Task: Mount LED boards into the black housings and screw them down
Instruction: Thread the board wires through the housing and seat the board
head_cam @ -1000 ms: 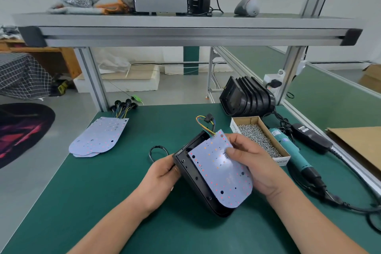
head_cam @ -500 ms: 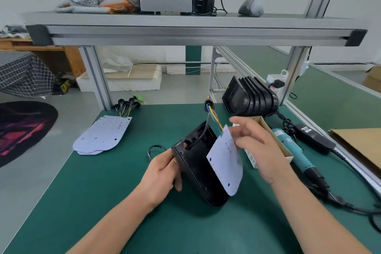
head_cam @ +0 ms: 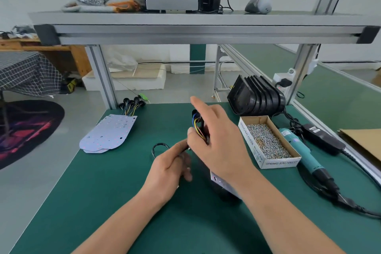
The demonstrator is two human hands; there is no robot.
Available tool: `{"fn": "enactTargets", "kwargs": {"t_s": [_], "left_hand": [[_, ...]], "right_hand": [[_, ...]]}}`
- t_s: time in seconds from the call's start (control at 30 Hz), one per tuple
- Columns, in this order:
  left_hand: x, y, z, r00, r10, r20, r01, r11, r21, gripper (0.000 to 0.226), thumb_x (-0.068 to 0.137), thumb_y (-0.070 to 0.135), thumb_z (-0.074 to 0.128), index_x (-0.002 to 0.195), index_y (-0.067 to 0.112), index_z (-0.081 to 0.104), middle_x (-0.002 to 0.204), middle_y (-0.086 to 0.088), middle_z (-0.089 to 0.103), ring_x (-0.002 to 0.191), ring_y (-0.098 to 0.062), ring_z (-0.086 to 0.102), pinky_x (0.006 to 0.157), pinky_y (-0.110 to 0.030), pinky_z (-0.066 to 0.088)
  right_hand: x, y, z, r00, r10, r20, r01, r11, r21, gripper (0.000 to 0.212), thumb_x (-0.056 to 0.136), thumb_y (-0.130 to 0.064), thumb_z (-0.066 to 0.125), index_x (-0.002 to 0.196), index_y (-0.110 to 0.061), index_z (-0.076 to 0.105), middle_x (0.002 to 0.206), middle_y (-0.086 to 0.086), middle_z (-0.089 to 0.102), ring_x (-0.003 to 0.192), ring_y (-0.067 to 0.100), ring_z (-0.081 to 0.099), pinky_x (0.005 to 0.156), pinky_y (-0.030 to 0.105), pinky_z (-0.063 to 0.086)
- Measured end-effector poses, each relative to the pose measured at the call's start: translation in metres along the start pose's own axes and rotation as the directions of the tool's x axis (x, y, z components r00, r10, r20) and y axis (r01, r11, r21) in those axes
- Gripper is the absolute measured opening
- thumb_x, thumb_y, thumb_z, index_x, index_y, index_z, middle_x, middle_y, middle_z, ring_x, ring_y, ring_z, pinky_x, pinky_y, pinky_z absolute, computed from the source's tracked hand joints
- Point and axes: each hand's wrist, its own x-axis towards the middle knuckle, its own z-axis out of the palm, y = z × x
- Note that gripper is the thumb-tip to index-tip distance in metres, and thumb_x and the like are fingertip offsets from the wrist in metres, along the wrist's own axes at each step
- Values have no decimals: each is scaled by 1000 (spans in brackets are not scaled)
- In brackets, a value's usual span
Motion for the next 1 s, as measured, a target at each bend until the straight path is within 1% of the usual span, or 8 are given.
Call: {"fn": "enactTargets", "kwargs": {"t_s": [0.2, 0.33, 0.5, 0.63, 0.7, 0.8, 0.87, 1.0], "left_hand": [[6, -2, -4, 978, -149, -146, 123, 977, -173, 59, 90, -19, 25, 97, 9, 76, 81, -5, 57, 73, -20, 56, 78, -45, 67], [6, 3, -5, 976, -189, -111, 168, 971, -172, 39, 88, -13, 28, 100, -4, 64, 83, -22, 63, 74, -23, 60, 79, -46, 64], [5, 2, -12, 991, -126, -35, 116, 972, -206, 29, 87, 26, 56, 98, -1, 58, 79, -17, 62, 74, -23, 60, 92, -72, 52], [6, -3, -16, 991, -127, -29, 114, 950, -289, 49, 82, 53, 78, 83, 7, 61, 83, -12, 69, 89, -24, 74, 80, -54, 65], [7, -6, -17, 992, -123, 7, 119, 941, -318, 35, 82, 53, 79, 75, 20, 69, 93, -6, 75, 100, -21, 77, 82, -45, 65], [9, -10, -20, 991, -131, 17, 127, 906, -404, 33, 82, 41, 81, 66, 21, 60, 107, -10, 78, 104, -27, 75, 90, -53, 63], [11, -13, -21, 991, -135, 15, 125, 868, -481, 36, 81, 27, 79, 65, 19, 48, 101, -13, 77, 96, -33, 74, 93, -58, 61], [14, -13, -22, 980, -191, -65, 123, 820, -559, 33, 72, 15, 73, 64, 21, 42, 84, -15, 64, 78, -30, 70, 74, -42, 63]], "right_hand": [[7, 18, -18, 956, 88, 281, -157, 959, 235, 43, 108, -35, 56, 149, -44, 52, 123, -10, 72, 112, 8, 66, 100, 30, 51], [10, 30, -32, 970, 106, 219, -162, 953, 255, 31, 106, -19, 60, 131, -34, 70, 106, -20, 70, 97, 2, 68, 89, 17, 49], [11, 34, -34, 950, 175, 258, -223, 960, 169, 27, 102, -23, 57, 118, -40, 72, 90, -20, 73, 78, 5, 64, 73, 19, 49], [13, 34, -28, 930, 209, 304, -243, 967, 79, 23, 98, -28, 53, 111, -43, 65, 77, -7, 68, 65, 9, 57, 63, 23, 46], [14, 33, -24, 914, 236, 330, -270, 961, 58, 22, 96, -27, 53, 108, -42, 64, 79, -9, 68, 72, 9, 60, 70, 26, 49], [19, 29, -17, 893, 238, 382, -276, 960, 45, 24, 95, -22, 55, 107, -39, 67, 88, -20, 69, 84, -1, 62, 76, 20, 47], [21, 29, -13, 878, 226, 422, -266, 963, 37, 25, 94, -20, 56, 107, -36, 70, 88, -24, 68, 85, -4, 60, 75, 17, 44], [21, 25, -4, 833, 204, 514, -282, 956, 77, 22, 93, -24, 64, 111, -33, 71, 92, -18, 72, 85, 0, 64, 78, 17, 49]]}}
